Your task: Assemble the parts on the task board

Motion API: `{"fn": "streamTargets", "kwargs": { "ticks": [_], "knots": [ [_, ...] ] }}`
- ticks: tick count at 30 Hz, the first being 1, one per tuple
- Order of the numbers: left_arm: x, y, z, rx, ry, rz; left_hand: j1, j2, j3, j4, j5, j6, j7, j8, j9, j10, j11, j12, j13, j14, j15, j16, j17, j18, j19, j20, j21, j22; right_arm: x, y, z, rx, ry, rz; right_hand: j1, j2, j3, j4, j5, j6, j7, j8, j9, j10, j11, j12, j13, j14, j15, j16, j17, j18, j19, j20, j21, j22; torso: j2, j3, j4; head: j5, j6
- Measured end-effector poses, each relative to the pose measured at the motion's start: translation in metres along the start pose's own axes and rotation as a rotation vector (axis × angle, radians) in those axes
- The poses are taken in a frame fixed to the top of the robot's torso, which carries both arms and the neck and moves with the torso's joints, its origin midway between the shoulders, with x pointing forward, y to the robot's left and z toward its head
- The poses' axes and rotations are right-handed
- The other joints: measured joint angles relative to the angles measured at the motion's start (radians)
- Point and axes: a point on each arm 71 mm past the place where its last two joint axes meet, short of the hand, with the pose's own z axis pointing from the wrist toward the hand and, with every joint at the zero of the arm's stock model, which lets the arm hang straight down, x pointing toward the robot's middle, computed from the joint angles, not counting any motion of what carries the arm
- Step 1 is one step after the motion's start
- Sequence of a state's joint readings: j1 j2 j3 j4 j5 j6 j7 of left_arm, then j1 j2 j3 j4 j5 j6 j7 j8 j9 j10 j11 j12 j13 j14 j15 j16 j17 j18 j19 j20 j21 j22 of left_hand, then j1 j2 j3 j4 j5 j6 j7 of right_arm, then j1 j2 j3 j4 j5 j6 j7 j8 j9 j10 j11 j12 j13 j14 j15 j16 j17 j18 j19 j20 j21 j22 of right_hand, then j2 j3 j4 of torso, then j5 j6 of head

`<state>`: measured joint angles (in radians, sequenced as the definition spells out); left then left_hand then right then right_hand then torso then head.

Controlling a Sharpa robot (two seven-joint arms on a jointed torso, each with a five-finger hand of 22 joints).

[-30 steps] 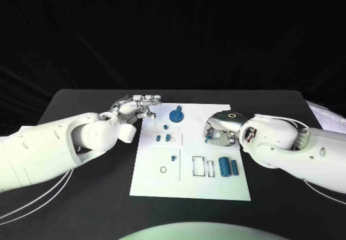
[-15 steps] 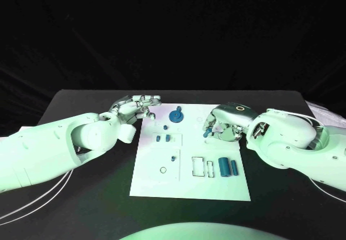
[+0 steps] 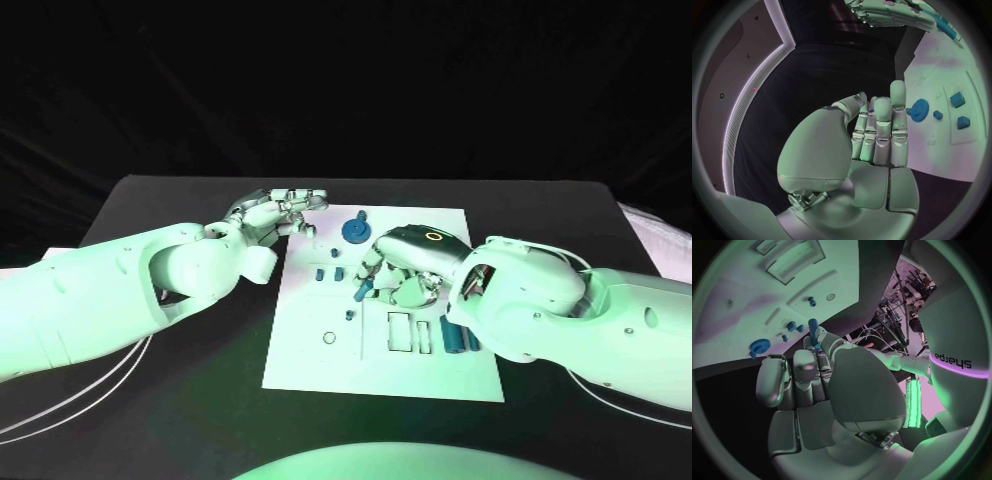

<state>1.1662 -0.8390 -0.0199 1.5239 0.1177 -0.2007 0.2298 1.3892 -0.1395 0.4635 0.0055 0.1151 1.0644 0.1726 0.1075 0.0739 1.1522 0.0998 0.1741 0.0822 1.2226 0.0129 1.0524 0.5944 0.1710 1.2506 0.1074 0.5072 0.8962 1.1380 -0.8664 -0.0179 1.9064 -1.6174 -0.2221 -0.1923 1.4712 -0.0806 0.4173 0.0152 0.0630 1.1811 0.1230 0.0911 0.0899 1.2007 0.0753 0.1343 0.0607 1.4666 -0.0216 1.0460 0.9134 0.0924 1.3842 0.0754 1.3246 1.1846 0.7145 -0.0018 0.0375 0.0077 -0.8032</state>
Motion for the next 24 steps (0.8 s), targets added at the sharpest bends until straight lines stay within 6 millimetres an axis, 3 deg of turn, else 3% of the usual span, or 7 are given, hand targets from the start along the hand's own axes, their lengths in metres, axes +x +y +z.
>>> {"fn": "streamTargets", "kwargs": {
  "ticks": [12,24],
  "knots": [
    [0.001,0.000,0.000,0.000,0.003,0.000,0.000,0.000,0.000,0.000,0.000,0.000,0.000,0.000,0.000,0.000,0.000,0.000,0.000,0.000,0.000,0.000,0.000,0.000,0.000,0.000,0.000,0.000,0.047,0.024,0.023,-0.079,0.084,0.069,0.001,-0.001,0.008,-0.003,0.000,0.000,0.000,0.000,-0.002,0.000,0.000,-0.008,0.000,0.000,0.000,0.000,0.000,0.000,0.000,0.000,0.000,-0.002,0.001,-0.0013,0.0011,0.011,-0.007],
    [0.003,0.001,0.001,0.000,0.006,-0.001,0.000,0.000,0.000,0.000,0.000,0.000,0.000,0.000,0.000,0.000,0.000,0.000,0.000,0.000,0.000,0.000,0.000,0.000,0.000,0.000,0.000,0.000,0.063,0.026,0.031,-0.097,0.128,0.050,0.001,-0.001,0.011,-0.006,0.005,-0.003,0.003,-0.004,-0.003,0.000,0.000,-0.014,0.000,0.000,0.000,0.000,0.000,0.000,0.000,0.000,0.000,-0.002,0.001,-0.0001,0.0013,0.016,-0.012]
  ]
}}
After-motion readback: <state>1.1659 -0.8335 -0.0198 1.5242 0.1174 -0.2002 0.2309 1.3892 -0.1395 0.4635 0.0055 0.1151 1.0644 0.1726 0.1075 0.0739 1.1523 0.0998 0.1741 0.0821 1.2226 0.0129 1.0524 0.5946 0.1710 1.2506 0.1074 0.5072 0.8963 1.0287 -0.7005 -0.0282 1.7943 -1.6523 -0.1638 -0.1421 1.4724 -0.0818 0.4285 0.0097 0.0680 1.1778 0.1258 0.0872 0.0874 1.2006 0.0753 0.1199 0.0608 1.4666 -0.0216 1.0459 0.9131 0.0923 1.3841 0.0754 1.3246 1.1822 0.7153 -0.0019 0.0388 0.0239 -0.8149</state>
